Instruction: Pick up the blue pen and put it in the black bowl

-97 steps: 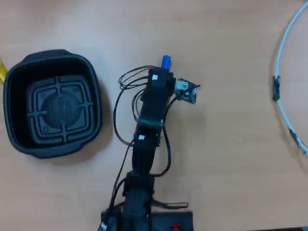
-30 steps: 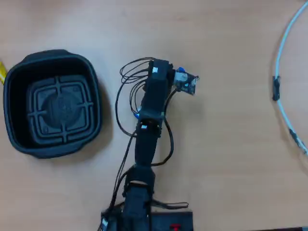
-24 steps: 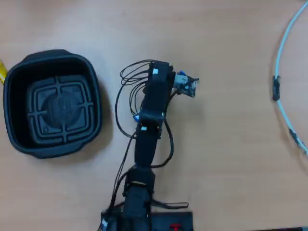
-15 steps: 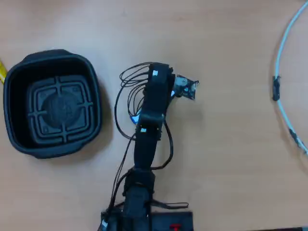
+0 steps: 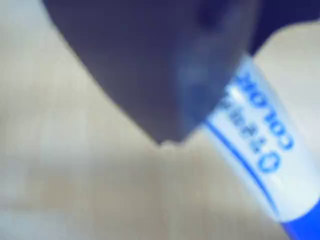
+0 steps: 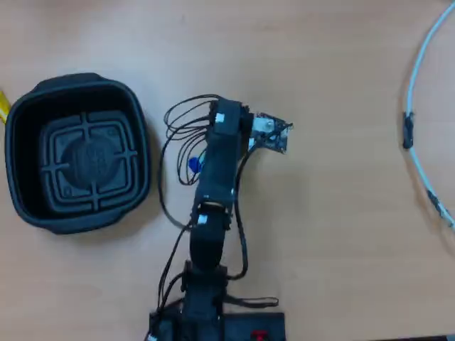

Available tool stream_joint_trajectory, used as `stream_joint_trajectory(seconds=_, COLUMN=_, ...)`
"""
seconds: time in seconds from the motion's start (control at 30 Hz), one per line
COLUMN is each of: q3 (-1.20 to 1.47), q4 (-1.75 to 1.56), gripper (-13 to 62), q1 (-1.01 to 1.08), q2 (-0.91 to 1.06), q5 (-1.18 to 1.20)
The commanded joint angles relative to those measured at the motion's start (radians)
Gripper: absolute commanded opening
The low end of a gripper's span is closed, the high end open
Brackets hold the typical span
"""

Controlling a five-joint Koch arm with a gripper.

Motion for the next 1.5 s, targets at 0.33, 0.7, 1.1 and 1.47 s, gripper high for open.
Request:
stream_joint_trajectory(seconds=0.33, q3=-0.11, q4=0.064, gripper=-7.6, q1=-0.015, q2=0.17, q5=-0.066)
stream_joint_trajectory(seconds=0.7, q3=-0.186, q4=0.034, gripper=-7.6, q1=-0.147, q2=0.296, q5=-0.067)
stream_joint_trajectory(seconds=1.1, q3=-0.227, q4=0.002, gripper=-7.6, q1=-0.371, q2=0.42, q5=-0.063)
stream_joint_trajectory(seconds=1.47, q3=-0.227, q4=-0.153, gripper=-7.6, q1=-0.692, q2=0.414, q5=-0.054)
